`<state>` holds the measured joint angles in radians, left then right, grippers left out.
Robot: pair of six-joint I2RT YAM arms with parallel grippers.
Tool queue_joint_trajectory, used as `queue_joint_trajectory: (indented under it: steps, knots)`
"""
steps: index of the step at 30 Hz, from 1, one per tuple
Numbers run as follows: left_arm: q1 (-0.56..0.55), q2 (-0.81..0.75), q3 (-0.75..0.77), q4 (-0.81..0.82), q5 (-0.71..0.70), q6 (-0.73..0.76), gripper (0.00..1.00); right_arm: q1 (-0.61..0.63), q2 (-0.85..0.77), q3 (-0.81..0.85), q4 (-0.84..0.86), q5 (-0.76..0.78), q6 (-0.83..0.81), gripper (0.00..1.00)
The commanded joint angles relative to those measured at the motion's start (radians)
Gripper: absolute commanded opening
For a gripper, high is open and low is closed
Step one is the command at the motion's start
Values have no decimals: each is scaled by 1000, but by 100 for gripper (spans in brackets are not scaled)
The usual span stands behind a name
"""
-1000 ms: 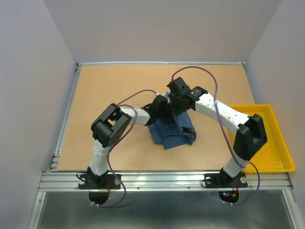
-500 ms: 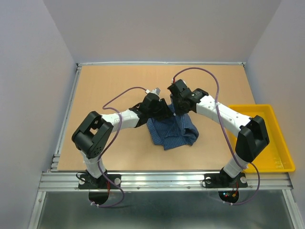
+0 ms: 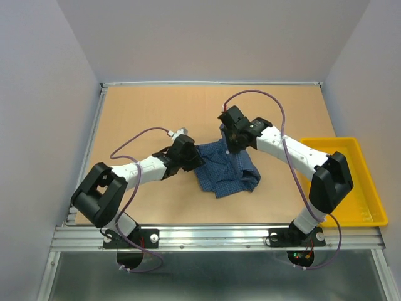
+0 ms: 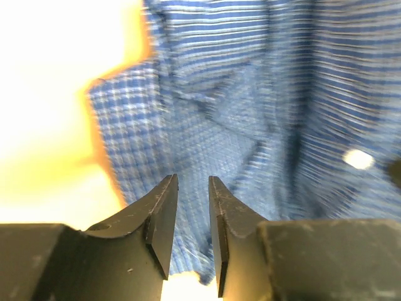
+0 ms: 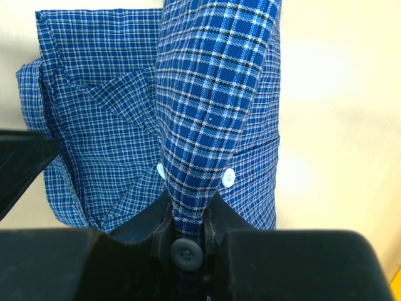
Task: Fold and stack the long sleeve shirts
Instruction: Fold the shirt
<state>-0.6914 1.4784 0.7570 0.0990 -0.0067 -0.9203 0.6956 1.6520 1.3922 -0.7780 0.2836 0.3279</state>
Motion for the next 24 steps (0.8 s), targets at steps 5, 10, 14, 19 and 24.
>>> queue_joint_trajectory:
  steps: [5, 10, 14, 19, 24]
  knots:
    - [6, 146, -11, 47, -6, 3, 32, 82, 64, 16, 25, 9, 20, 5]
    - [4, 154, -56, 114, 40, -20, 31, 139, 120, 27, 25, 22, 57, 11]
    - [4, 158, -79, 146, 62, -32, 31, 173, 169, 60, 25, 23, 92, 14]
    - [4, 145, -97, 160, 70, -43, 31, 189, 195, 108, 25, 19, 128, 31]
    - [6, 122, -108, 163, 65, -45, 31, 202, 200, 120, 25, -9, 135, 50]
